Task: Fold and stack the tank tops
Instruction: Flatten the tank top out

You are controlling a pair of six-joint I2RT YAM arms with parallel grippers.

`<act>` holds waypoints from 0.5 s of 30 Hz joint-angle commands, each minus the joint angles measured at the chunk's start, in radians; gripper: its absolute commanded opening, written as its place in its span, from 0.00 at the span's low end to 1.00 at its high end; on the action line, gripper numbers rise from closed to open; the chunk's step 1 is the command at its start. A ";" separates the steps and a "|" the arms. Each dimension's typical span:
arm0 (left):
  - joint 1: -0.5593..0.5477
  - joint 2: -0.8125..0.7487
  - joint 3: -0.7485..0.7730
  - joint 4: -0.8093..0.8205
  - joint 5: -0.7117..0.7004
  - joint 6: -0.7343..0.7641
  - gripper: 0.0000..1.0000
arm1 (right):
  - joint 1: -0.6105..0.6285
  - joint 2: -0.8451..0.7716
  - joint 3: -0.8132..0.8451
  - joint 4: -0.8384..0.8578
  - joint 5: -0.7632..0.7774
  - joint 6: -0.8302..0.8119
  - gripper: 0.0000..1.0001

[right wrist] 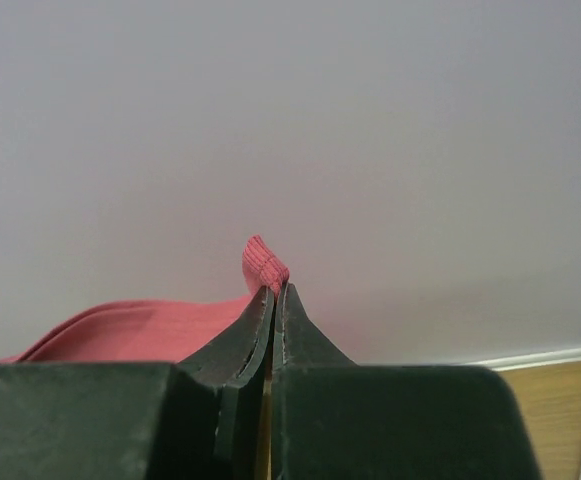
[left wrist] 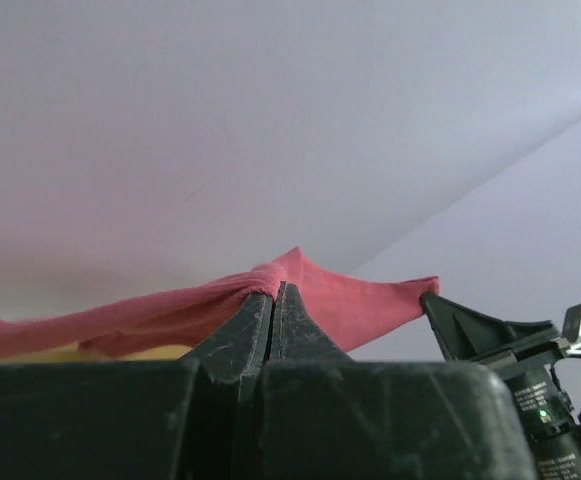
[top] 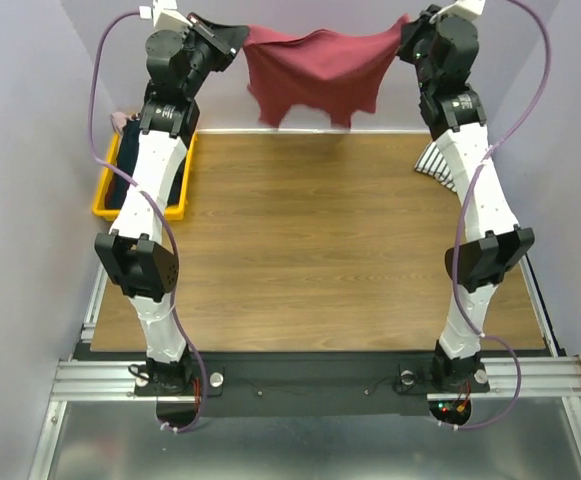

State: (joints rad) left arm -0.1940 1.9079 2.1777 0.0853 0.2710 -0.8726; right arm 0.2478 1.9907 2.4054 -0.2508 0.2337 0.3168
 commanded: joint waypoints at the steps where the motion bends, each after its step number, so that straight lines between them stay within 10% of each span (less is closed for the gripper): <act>1: 0.018 -0.145 -0.129 0.161 0.073 0.009 0.00 | -0.013 -0.084 -0.109 0.081 -0.007 0.027 0.01; 10: -0.025 -0.375 -1.095 0.494 0.106 -0.173 0.00 | -0.024 -0.469 -1.165 0.375 -0.068 0.198 0.07; 15: -0.116 -0.489 -1.587 0.562 0.045 -0.207 0.21 | -0.022 -0.738 -1.763 0.513 -0.160 0.362 0.59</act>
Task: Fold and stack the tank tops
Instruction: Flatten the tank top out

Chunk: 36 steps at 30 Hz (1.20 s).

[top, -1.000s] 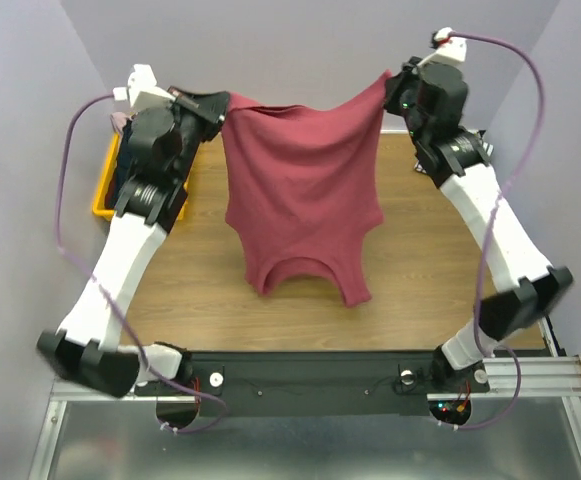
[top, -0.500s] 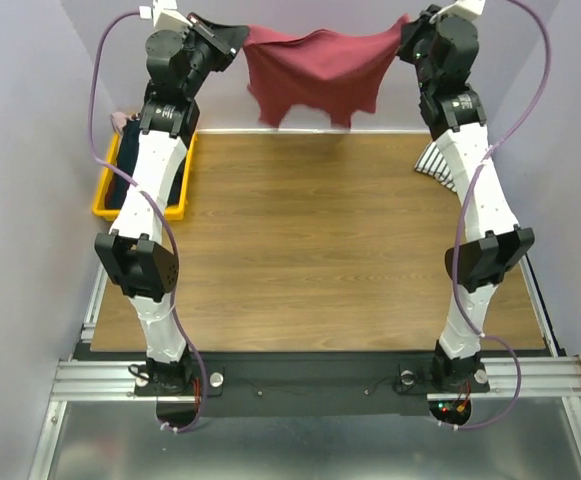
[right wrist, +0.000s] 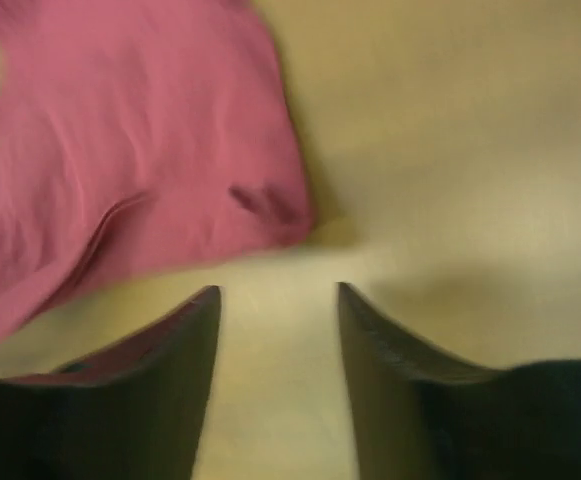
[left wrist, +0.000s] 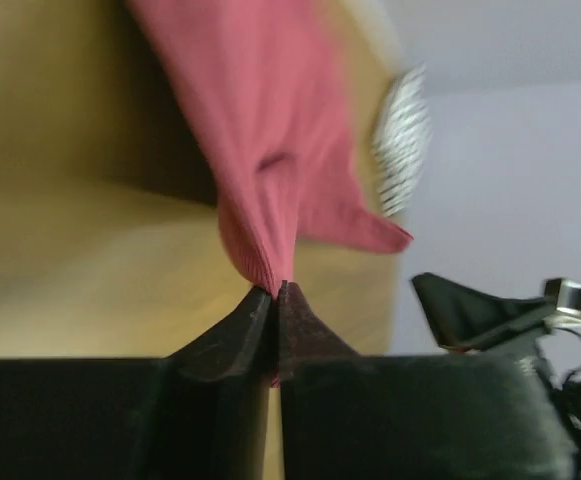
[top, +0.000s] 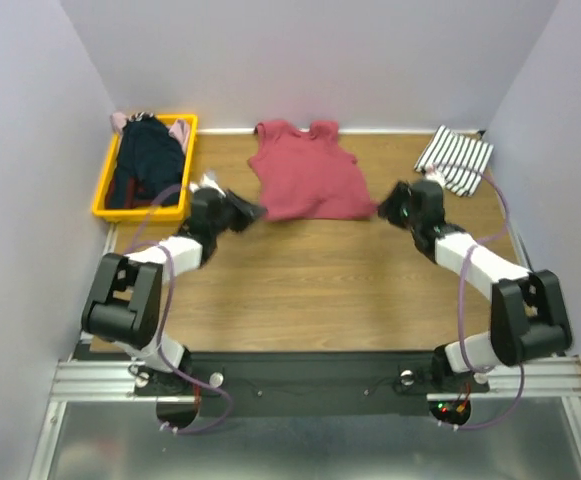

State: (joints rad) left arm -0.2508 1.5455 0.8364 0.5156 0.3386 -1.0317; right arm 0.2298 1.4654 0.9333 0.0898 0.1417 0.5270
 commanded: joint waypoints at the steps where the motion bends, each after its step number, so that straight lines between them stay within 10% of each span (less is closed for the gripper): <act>1: -0.070 -0.139 -0.304 0.153 -0.024 -0.079 0.26 | -0.003 -0.256 -0.348 0.169 -0.074 0.143 0.64; 10: -0.136 -0.358 -0.545 0.069 -0.029 -0.084 0.46 | -0.003 -0.680 -0.511 -0.071 -0.004 0.182 0.86; 19: -0.136 -0.366 -0.288 -0.311 -0.245 0.111 0.44 | -0.004 -0.285 -0.317 -0.073 0.104 0.205 0.82; 23: -0.136 -0.246 -0.200 -0.345 -0.254 0.180 0.45 | -0.004 -0.116 -0.216 -0.073 0.118 0.203 0.66; 36: -0.166 -0.033 -0.125 -0.359 -0.292 0.277 0.51 | -0.004 0.058 -0.185 -0.073 0.107 0.222 0.61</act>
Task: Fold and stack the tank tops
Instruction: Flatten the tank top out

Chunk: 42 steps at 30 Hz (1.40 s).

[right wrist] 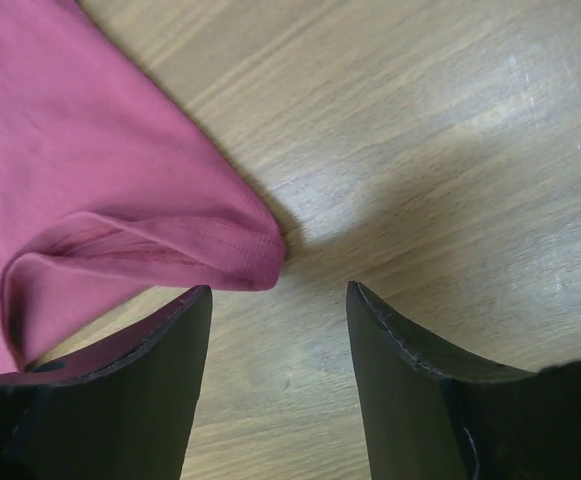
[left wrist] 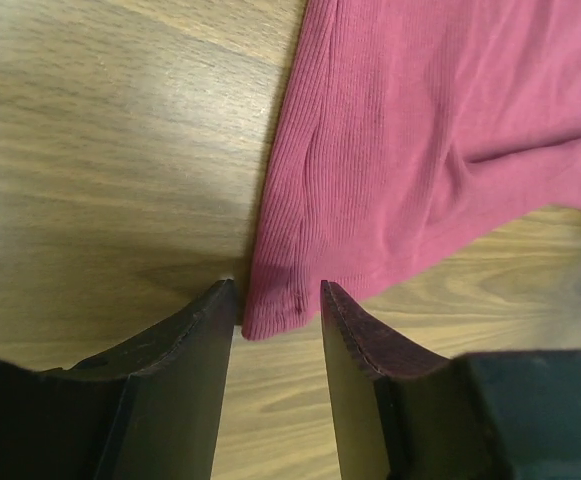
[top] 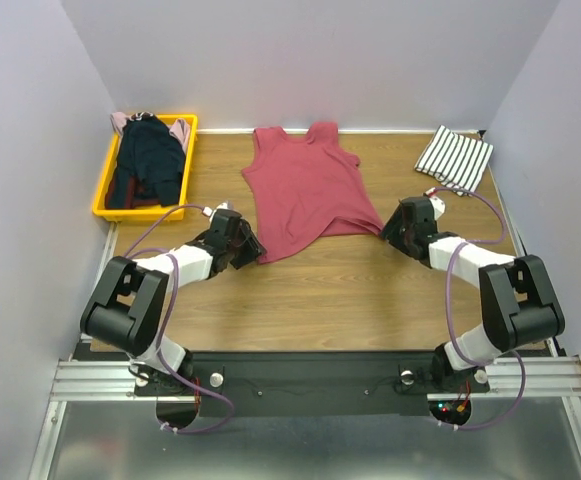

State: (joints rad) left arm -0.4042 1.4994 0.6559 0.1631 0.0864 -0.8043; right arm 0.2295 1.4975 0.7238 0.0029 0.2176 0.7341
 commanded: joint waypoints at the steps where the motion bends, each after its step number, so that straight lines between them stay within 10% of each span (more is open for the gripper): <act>1: -0.016 0.025 0.063 -0.013 -0.046 0.050 0.51 | -0.004 0.032 0.025 0.014 0.034 0.016 0.61; 10: -0.027 0.087 0.097 -0.043 -0.070 0.051 0.29 | -0.004 0.105 0.066 0.017 0.066 0.021 0.41; 14: -0.027 0.087 0.096 -0.050 -0.073 0.051 0.00 | -0.022 0.110 0.075 0.017 0.094 0.014 0.14; 17: -0.027 0.073 0.091 -0.063 -0.060 0.042 0.00 | -0.058 0.099 0.063 0.006 0.089 0.013 0.00; 42: -0.160 -0.255 -0.236 -0.128 0.141 -0.183 0.00 | -0.188 -0.262 -0.138 -0.248 0.006 0.021 0.01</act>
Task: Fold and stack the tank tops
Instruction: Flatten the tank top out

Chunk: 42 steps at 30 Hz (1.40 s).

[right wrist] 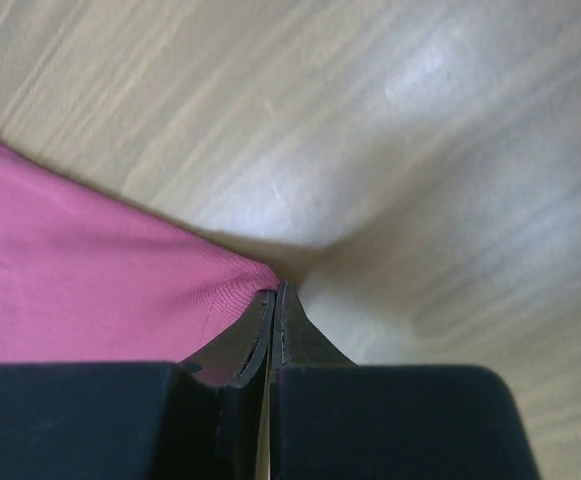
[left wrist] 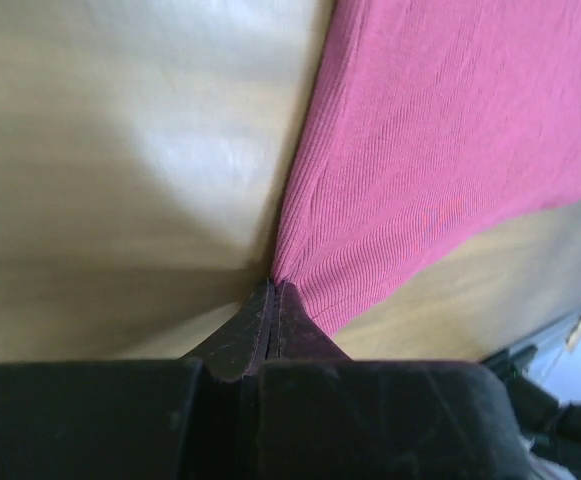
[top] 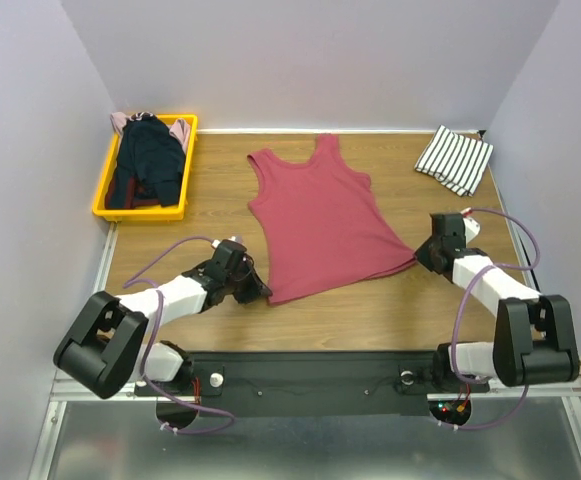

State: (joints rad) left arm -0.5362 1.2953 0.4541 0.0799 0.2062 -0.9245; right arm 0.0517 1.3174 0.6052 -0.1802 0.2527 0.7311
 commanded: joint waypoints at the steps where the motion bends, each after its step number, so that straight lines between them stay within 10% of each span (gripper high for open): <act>1: -0.034 -0.073 -0.040 -0.054 0.021 -0.076 0.00 | -0.010 -0.096 -0.022 -0.079 -0.036 0.033 0.01; 11: -0.054 -0.180 -0.046 -0.184 0.048 -0.062 0.00 | -0.010 -0.312 -0.018 -0.298 -0.087 0.050 0.22; 15: -0.068 -0.198 -0.068 -0.192 0.070 -0.059 0.01 | -0.012 -0.336 -0.010 -0.341 -0.104 0.050 0.52; 17: -0.071 -0.214 -0.078 -0.193 0.079 -0.053 0.18 | -0.010 -0.348 -0.009 -0.364 -0.095 0.039 0.59; 23: -0.070 -0.274 -0.020 -0.267 0.042 -0.001 0.47 | 0.003 -0.353 0.065 -0.354 -0.220 -0.058 0.59; 31: 0.102 -0.206 0.188 -0.353 -0.025 0.127 0.43 | 0.377 -0.215 0.197 -0.285 -0.109 0.016 0.51; 42: 0.259 0.382 0.659 -0.140 -0.090 0.231 0.46 | 0.915 0.275 0.588 -0.246 0.019 0.004 0.41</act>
State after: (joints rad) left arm -0.2813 1.5734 1.0058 -0.1127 0.1432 -0.7464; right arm 0.9077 1.5284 1.1042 -0.4488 0.2119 0.7528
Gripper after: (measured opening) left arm 0.453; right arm 0.410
